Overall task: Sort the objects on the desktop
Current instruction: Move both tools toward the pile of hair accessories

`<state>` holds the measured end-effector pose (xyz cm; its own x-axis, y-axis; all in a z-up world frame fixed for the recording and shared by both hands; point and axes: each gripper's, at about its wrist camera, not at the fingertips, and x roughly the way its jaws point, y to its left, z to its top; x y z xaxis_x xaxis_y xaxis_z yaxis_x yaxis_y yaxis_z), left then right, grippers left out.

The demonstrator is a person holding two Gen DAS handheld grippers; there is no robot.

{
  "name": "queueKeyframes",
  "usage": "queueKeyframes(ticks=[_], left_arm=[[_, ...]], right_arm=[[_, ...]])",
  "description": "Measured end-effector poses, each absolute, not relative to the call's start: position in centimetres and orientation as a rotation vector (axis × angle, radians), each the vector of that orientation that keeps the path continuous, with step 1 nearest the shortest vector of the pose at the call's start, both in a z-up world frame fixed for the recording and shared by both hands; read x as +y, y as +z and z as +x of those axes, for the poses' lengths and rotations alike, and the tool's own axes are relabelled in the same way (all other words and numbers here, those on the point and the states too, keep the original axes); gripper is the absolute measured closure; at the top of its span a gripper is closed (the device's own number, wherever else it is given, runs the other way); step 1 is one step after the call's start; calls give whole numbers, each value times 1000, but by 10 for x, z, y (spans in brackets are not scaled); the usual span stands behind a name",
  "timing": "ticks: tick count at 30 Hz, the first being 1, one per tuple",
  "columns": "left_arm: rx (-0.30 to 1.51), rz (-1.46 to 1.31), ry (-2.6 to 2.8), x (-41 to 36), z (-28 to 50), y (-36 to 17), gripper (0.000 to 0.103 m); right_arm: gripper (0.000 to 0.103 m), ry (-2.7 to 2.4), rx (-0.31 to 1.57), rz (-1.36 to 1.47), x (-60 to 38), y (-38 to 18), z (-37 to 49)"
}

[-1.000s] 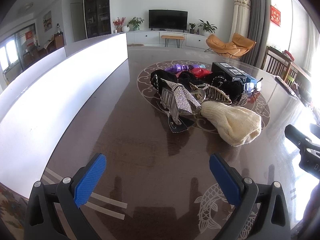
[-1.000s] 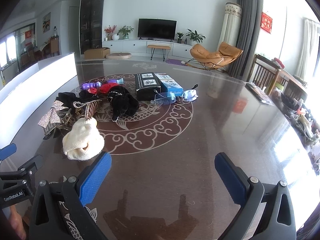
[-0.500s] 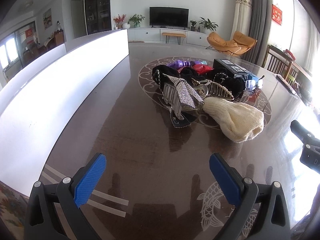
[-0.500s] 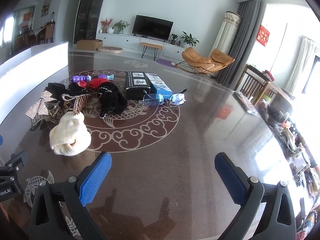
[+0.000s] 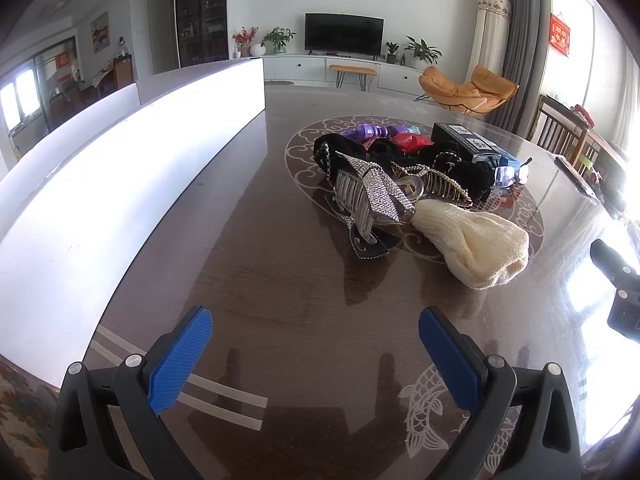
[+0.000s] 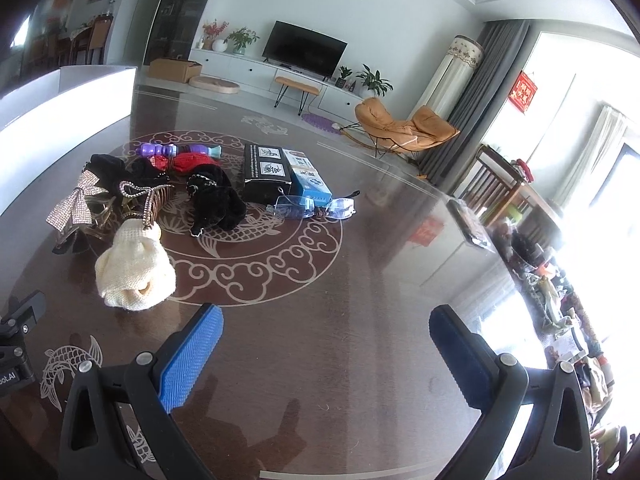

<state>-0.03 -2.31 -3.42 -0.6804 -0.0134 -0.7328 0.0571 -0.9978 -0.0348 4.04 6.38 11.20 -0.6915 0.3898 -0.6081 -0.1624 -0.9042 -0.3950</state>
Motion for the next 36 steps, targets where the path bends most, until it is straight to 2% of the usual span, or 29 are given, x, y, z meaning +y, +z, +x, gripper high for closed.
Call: queueKeyframes(ticks=[36], left_arm=[[71,1399,-2763,-22,-16,-55,0]], right_arm=[[0,2822,-129,-1411,63,51,26]])
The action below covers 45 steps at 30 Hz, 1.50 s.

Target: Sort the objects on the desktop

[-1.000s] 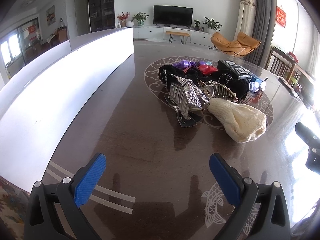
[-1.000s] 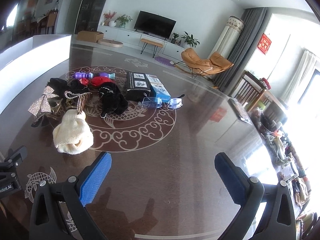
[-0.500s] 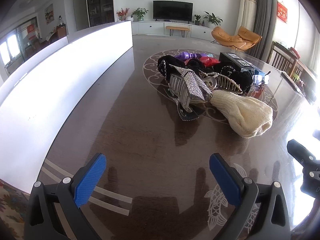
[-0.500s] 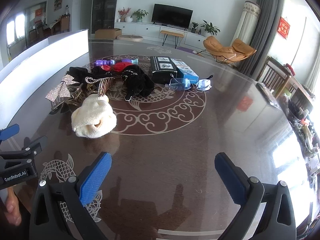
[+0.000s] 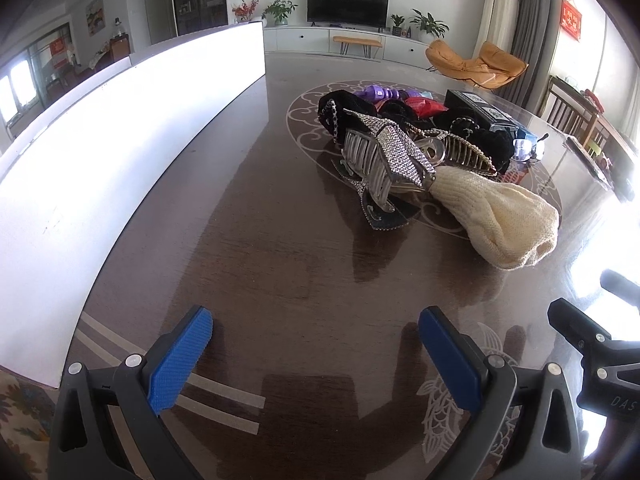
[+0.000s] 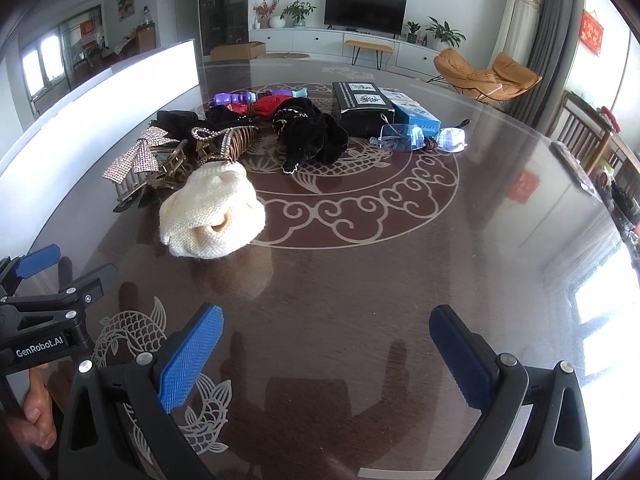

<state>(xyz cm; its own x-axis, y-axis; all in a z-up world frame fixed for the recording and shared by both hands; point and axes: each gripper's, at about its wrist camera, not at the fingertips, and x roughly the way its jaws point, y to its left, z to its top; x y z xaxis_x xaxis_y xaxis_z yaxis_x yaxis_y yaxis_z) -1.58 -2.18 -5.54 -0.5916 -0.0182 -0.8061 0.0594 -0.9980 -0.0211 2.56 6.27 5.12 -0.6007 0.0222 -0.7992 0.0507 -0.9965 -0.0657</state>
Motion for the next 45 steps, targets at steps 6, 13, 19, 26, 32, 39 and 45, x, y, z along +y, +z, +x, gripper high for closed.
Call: queueKeyframes(ticks=[6,13,19,26,32,39,45], left_arm=[[29,1401,-2767,-27,-14,-56,0],[-8,1450,-2793,-34,-15,-55,0],[-20,1470,-2799,-34,-16,-54,0],[-92,1546,-2847,-10,-42,-53,0],[-91,1598,-2814,10,-93,-52,0],[-79,1597,-2799,20,-134,-53,0],[-82,1489,-2875,18,-122,-54,0]], right_arm=[[0,-2652,49,1386,52,49,17],[0,-2596,-13,1321,30,57,-20],[0,-2588,69,1355,19,44,-55],[0,-2692,102,1404,62,30,-63],[0,-2718,80,1399,91,32,-59],[0,-2718,80,1399,91,32,-58],[0,-2718,80,1398,91,31,-58]])
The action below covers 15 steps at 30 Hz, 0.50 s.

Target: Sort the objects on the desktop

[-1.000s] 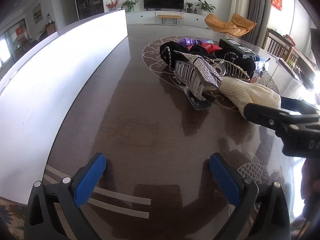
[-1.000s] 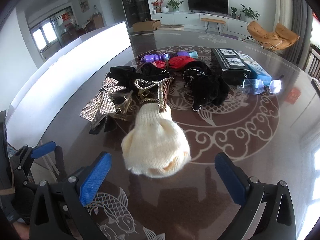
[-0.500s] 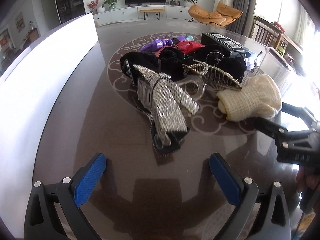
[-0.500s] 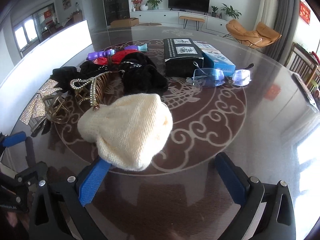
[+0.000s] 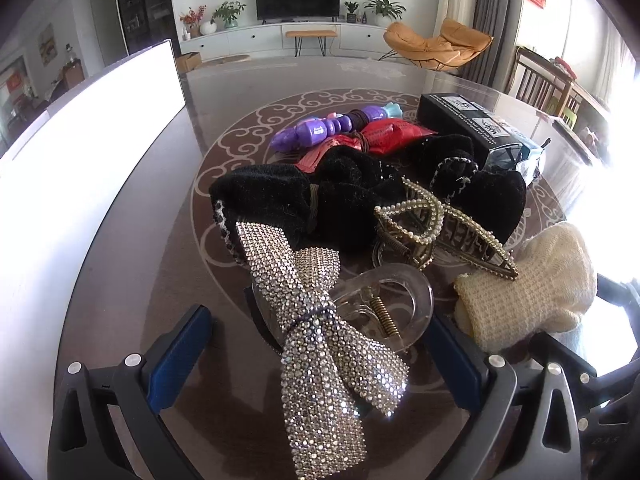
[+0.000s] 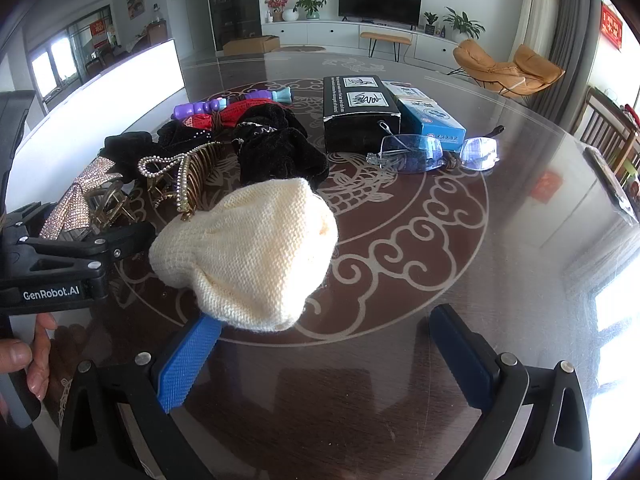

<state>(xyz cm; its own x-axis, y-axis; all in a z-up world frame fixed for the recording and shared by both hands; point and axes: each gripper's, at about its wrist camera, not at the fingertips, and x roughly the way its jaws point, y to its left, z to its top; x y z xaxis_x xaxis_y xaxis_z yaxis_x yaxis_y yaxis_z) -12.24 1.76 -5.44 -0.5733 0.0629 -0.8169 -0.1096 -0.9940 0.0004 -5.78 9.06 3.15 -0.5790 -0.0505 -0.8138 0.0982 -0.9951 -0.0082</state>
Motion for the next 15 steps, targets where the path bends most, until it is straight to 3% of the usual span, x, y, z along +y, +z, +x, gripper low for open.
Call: queueKeyframes(ticks=[15], left_arm=[[82,-1392,2702,18,-126,-55,0]], right_arm=[[0,-2719,80,1397,91,31,-57]])
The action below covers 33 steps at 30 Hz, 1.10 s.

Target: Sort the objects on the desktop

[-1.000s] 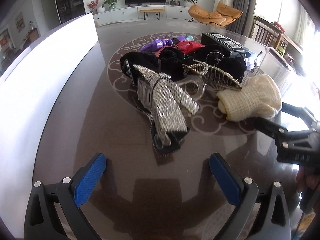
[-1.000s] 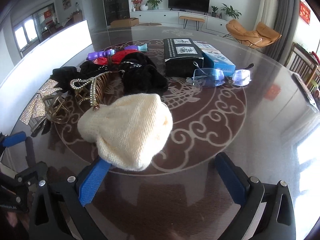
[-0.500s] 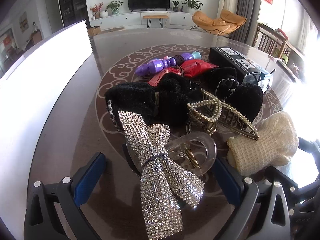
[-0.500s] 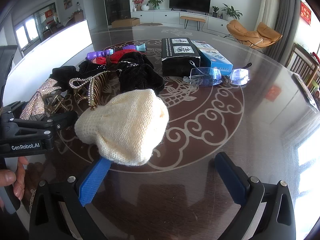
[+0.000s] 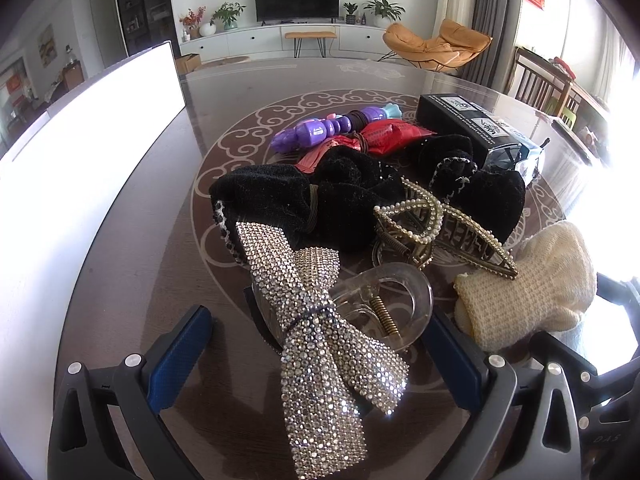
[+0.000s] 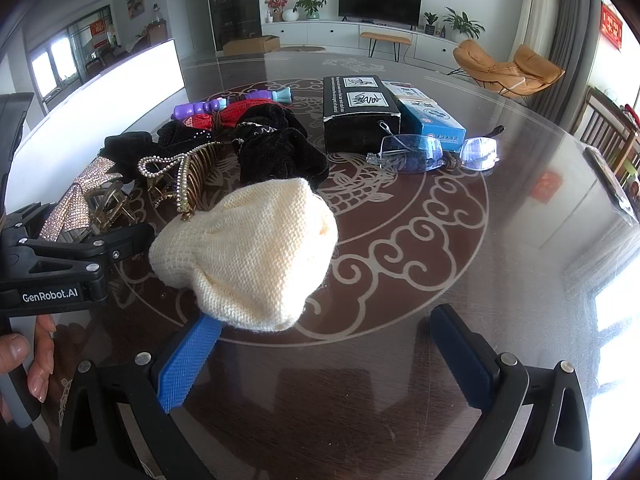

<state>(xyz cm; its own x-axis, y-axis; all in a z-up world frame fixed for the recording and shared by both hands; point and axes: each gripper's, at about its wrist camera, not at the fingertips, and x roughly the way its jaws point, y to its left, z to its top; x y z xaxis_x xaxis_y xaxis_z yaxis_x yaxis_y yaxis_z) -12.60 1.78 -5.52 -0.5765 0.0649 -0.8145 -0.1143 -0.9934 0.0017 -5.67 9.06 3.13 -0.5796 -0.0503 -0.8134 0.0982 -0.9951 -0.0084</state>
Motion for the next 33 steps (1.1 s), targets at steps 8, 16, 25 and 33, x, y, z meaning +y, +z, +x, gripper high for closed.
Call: queueKeyframes(ticks=[8,16,25,33], left_arm=[[83,-1392,2701,18,-126,-55,0],[83,-1391,2700,18,-125,-55,0],[81,-1388,2697,19,-123,-54,0],[81,-1385,2691,19,-122,-54,0]], right_arm=[[0,-2720,84,1398,89,32,-57],[0,-2721,87,1399,89,32,-57],[0,-2721,88,1398,89,32,-56],[0,-2722,87,1398,88,32,-56]])
